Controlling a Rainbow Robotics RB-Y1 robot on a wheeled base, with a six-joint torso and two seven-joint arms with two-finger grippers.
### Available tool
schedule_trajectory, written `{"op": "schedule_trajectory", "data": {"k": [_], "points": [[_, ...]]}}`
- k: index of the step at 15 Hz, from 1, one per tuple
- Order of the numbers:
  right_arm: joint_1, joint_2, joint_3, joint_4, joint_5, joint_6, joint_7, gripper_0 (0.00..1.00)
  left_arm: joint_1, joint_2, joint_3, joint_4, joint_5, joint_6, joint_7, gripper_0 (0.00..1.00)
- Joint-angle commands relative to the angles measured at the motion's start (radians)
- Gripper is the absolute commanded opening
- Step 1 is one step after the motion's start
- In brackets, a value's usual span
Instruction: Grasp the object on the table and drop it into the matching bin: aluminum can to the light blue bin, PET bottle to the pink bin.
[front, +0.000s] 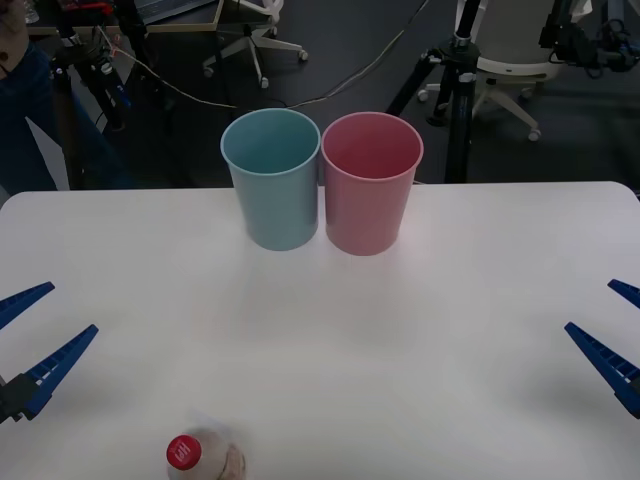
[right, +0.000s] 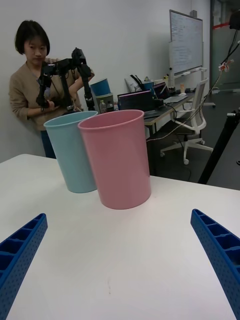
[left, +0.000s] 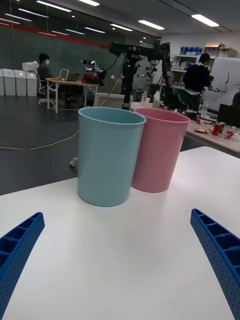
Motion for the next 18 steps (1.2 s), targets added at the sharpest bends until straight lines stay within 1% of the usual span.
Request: {"op": "schedule_trajectory", "data": {"k": [1, 7, 11, 12, 13, 16, 18], "points": [[0.000, 0.000, 0.000, 0.000, 0.000, 0.000, 0.000, 1.00, -0.038, -0.012, -0.030, 0.024, -0.026, 0.007, -0.003, 1.00], [0.000, 0.000, 0.000, 0.000, 0.000, 0.000, 0.000, 1.00, -0.045, -0.003, -0.031, 0.034, -0.028, 0.004, -0.021, 1.00], [0.000, 0.000, 0.000, 0.000, 0.000, 0.000, 0.000, 1.00, -0.024, 0.013, -0.034, 0.043, -0.025, -0.045, -0.054, 1.00], [0.000, 0.000, 0.000, 0.000, 0.000, 0.000, 0.000, 1.00, -0.013, 0.020, -0.037, 0.043, -0.016, -0.058, -0.069, 1.00], [0.000, 0.000, 0.000, 0.000, 0.000, 0.000, 0.000, 1.00, 0.002, 0.034, -0.047, 0.046, 0.004, -0.062, -0.114, 1.00], [0.000, 0.000, 0.000, 0.000, 0.000, 0.000, 0.000, 1.00, 0.051, 0.096, -0.096, 0.060, 0.086, -0.075, -0.163, 1.00], [0.000, 0.000, 0.000, 0.000, 0.000, 0.000, 0.000, 1.00, 0.074, 0.126, -0.112, 0.081, 0.130, -0.081, -0.233, 1.00]]}}
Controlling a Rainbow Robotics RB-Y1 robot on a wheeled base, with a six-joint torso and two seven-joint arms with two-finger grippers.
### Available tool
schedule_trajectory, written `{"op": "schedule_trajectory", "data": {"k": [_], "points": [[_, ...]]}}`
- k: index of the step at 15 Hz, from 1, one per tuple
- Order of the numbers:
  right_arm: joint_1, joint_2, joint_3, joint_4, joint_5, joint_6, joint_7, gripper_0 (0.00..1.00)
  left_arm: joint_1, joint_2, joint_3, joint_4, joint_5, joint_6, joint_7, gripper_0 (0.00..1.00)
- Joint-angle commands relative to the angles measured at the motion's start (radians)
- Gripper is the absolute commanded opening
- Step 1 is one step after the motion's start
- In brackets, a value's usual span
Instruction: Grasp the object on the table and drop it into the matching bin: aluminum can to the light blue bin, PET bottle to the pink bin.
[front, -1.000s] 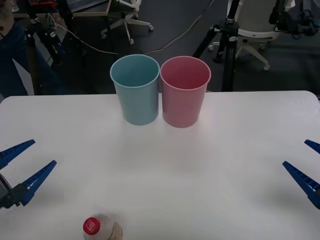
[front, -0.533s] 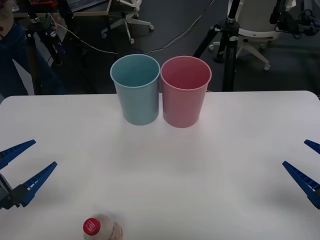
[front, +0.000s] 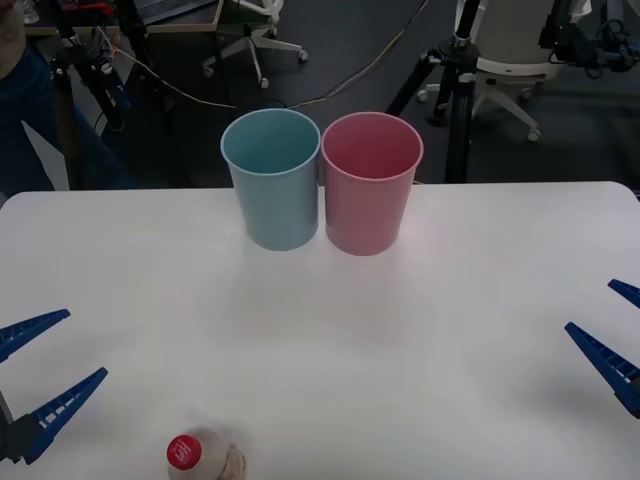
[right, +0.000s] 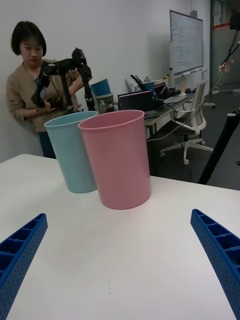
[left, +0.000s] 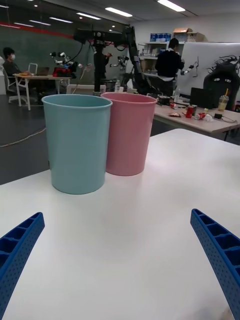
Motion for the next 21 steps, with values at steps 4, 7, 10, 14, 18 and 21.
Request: {"op": "schedule_trajectory", "data": {"k": [4, 7, 10, 14, 18, 21], "points": [[0.000, 0.000, 0.000, 0.000, 0.000, 0.000, 0.000, 1.00, 0.049, 0.088, -0.044, 0.077, 0.110, -0.031, -0.158, 1.00], [0.000, 0.000, 0.000, 0.000, 0.000, 0.000, 0.000, 1.00, 0.046, 0.120, -0.052, 0.165, 0.120, -0.088, -0.209, 1.00], [0.000, 0.000, 0.000, 0.000, 0.000, 0.000, 0.000, 1.00, 0.036, 0.155, -0.083, 0.256, 0.133, -0.137, -0.301, 1.00], [0.000, 0.000, 0.000, 0.000, 0.000, 0.000, 0.000, 1.00, 0.037, 0.186, -0.133, 0.333, 0.128, -0.169, -0.426, 1.00], [0.000, 0.000, 0.000, 0.000, 0.000, 0.000, 0.000, 1.00, 0.045, 0.200, -0.190, 0.345, 0.119, -0.175, -0.514, 1.00], [0.000, 0.000, 0.000, 0.000, 0.000, 0.000, 0.000, 1.00, 0.034, 0.200, -0.222, 0.348, 0.117, -0.183, -0.566, 1.00]]}}
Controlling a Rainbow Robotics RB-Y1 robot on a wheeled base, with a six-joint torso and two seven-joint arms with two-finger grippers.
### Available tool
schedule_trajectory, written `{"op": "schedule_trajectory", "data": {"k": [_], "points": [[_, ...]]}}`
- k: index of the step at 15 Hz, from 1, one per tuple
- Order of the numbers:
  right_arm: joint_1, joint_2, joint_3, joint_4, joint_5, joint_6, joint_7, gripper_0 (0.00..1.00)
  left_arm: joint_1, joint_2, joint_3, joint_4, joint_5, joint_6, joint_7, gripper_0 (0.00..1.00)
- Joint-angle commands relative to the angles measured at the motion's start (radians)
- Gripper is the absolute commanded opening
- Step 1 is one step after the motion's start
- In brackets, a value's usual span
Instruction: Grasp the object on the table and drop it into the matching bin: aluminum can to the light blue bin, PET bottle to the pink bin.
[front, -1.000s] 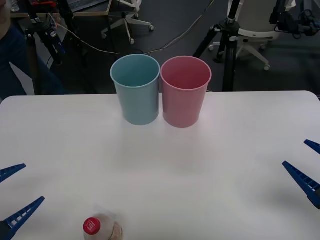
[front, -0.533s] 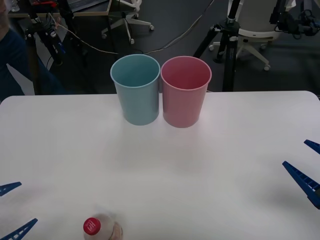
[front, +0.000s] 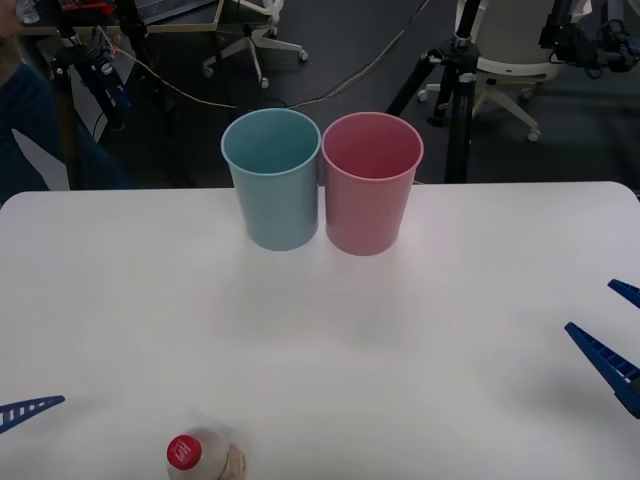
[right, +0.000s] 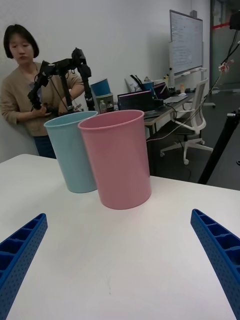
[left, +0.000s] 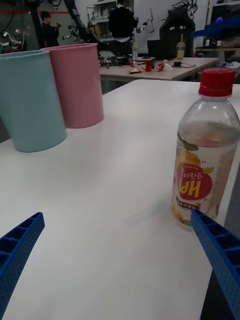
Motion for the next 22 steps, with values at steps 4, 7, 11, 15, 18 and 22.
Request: {"op": "schedule_trajectory", "data": {"k": [4, 7, 11, 15, 18, 22], "points": [[0.000, 0.000, 0.000, 0.000, 0.000, 0.000, 0.000, 1.00, -0.070, 0.000, -0.085, 0.095, 0.002, -0.064, -0.118, 1.00], [0.000, 0.000, 0.000, 0.000, 0.000, 0.000, 0.000, 1.00, -0.127, 0.000, -0.137, 0.168, 0.015, -0.075, -0.159, 1.00], [0.000, 0.000, 0.000, 0.000, 0.000, 0.000, 0.000, 1.00, -0.156, -0.002, -0.235, 0.168, 0.044, -0.053, -0.193, 1.00], [0.000, 0.000, 0.000, 0.000, 0.000, 0.000, 0.000, 1.00, -0.187, -0.005, -0.319, 0.168, 0.068, -0.038, -0.216, 1.00], [0.000, 0.000, 0.000, 0.000, 0.000, 0.000, 0.000, 1.00, -0.199, -0.017, -0.359, 0.168, 0.067, -0.030, -0.225, 1.00], [0.000, 0.000, 0.000, 0.000, 0.000, 0.000, 0.000, 1.00, -0.221, -0.026, -0.405, 0.167, 0.065, -0.027, -0.251, 1.00]]}}
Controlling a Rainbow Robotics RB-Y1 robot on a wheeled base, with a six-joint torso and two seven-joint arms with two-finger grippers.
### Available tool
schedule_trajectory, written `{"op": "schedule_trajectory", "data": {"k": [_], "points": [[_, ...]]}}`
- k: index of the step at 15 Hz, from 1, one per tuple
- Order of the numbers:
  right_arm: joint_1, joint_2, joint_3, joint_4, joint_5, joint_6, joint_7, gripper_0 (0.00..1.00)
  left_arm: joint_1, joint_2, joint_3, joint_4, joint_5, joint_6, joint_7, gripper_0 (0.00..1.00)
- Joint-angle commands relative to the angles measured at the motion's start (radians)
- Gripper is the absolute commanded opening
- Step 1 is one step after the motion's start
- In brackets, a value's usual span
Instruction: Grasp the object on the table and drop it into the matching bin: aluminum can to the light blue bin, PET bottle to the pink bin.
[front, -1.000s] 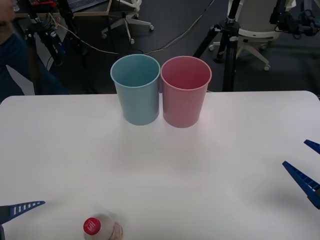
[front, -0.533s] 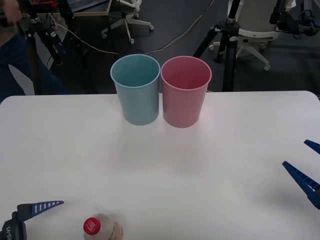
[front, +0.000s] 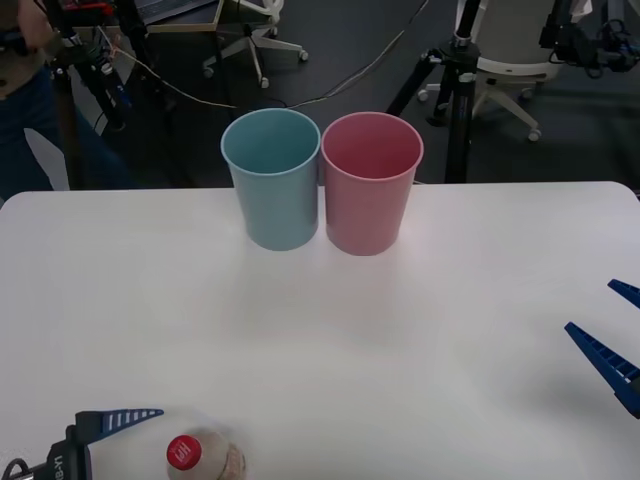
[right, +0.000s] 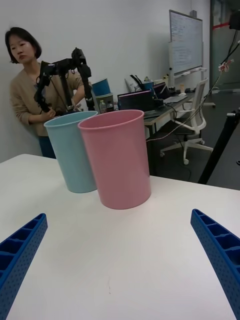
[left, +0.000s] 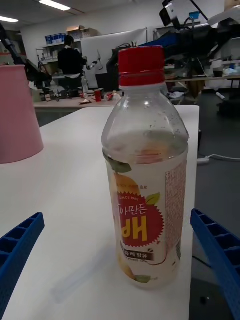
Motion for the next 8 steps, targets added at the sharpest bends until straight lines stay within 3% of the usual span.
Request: {"op": "schedule_trajectory", "data": {"k": [1, 8], "points": [[0.000, 0.000, 0.000, 0.000, 0.000, 0.000, 0.000, 1.00, -0.014, -0.008, -0.030, -0.002, -0.002, 0.001, -0.015, 1.00], [0.000, 0.000, 0.000, 0.000, 0.000, 0.000, 0.000, 1.00, -0.020, -0.060, -0.045, -0.085, -0.051, 0.090, 0.005, 1.00]]}}
